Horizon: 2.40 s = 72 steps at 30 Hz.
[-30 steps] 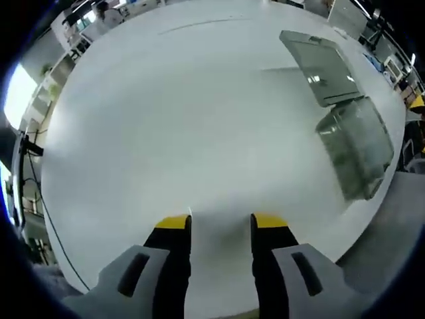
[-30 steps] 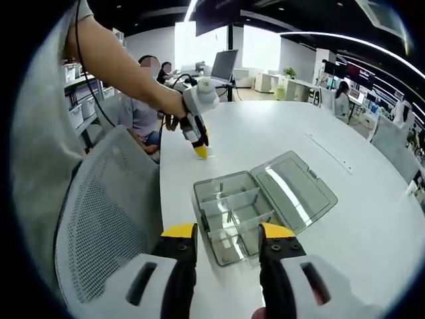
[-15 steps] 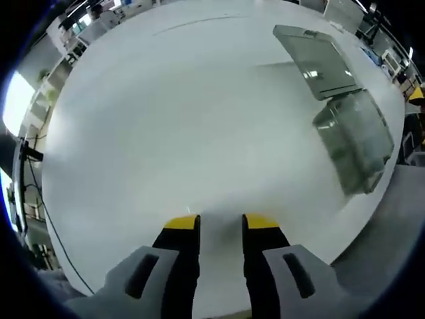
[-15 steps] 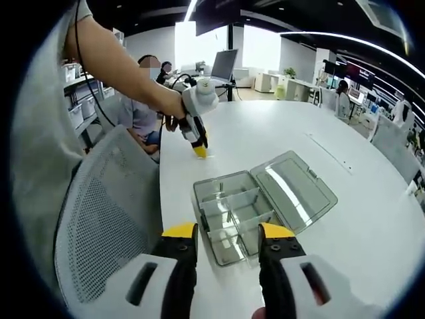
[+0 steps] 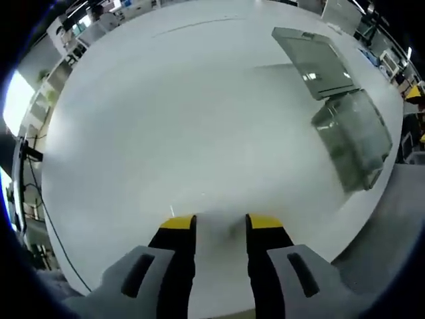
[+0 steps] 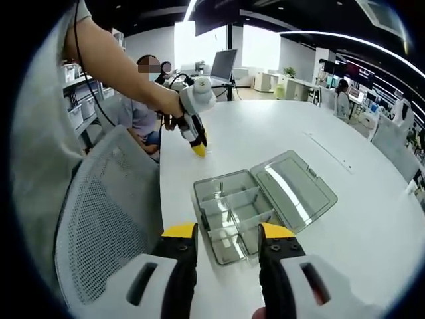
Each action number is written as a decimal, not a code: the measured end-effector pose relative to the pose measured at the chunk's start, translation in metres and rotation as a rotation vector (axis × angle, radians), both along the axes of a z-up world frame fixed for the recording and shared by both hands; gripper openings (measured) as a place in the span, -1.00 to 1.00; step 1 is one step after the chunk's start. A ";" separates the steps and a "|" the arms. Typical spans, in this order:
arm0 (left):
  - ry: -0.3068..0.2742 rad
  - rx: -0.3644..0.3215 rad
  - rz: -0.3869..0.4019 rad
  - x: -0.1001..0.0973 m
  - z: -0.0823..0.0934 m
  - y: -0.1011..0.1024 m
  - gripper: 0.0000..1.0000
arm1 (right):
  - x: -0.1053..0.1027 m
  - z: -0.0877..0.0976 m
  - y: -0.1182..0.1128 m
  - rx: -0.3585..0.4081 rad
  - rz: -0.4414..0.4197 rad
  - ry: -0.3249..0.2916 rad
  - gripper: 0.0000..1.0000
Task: Insert the divider into the dual guide fixture by aligning both edges with the guide slots and pushing it downward to the bottom, including one-sided entry, uneven engagement, binding, and posture correction.
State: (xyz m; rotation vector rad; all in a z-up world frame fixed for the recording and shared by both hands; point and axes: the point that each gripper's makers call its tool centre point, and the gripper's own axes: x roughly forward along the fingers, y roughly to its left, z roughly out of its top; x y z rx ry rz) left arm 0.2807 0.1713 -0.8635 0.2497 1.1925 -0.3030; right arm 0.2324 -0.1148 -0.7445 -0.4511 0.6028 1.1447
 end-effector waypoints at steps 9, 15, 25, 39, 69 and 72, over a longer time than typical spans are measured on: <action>-0.019 -0.002 0.062 0.006 0.004 0.010 -0.31 | -0.001 -0.002 -0.001 -0.003 0.003 0.002 -0.36; -0.007 -0.003 0.099 0.010 0.003 0.019 -0.22 | 0.000 -0.002 -0.002 -0.005 0.002 0.003 -0.36; 0.021 -0.010 0.118 0.011 -0.001 0.020 -0.20 | -0.001 -0.002 -0.003 -0.007 0.003 0.007 -0.36; 0.029 0.002 0.105 0.009 -0.004 0.018 -0.28 | 0.001 -0.003 -0.003 -0.007 0.000 0.008 -0.37; 0.014 0.003 0.048 0.004 -0.002 0.013 -0.43 | 0.000 -0.002 -0.003 -0.005 0.001 0.008 -0.38; 0.012 0.002 0.038 0.003 -0.001 0.012 -0.43 | 0.000 -0.003 -0.003 -0.006 0.003 0.008 -0.38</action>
